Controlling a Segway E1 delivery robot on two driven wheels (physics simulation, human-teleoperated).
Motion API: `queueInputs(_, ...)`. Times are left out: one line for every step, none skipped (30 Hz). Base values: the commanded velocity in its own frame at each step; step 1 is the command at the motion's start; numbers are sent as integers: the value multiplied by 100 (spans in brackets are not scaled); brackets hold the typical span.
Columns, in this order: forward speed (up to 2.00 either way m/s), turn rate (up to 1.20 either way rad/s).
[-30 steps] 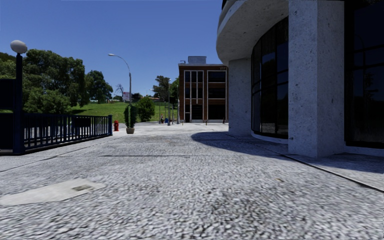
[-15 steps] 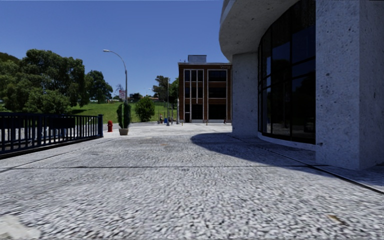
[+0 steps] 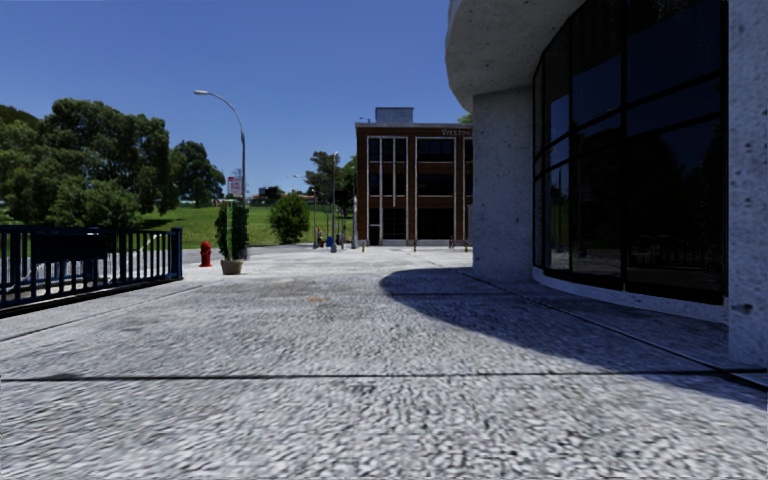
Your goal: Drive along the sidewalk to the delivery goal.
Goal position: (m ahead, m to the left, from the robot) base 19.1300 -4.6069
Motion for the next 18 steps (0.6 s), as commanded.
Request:
queueInputs(200,0)
queueInputs(200,0)
queueInputs(200,0)
queueInputs(200,0)
queueInputs(200,0)
queueInputs(200,0)
queueInputs(200,0)
queueInputs(200,0)
queueInputs(200,0)
queueInputs(200,0)
queueInputs(200,0)
queueInputs(200,0)
queueInputs(200,0)
queueInputs(200,0)
queueInputs(200,0)
queueInputs(200,0)
queueInputs(200,0)
queueInputs(200,0)
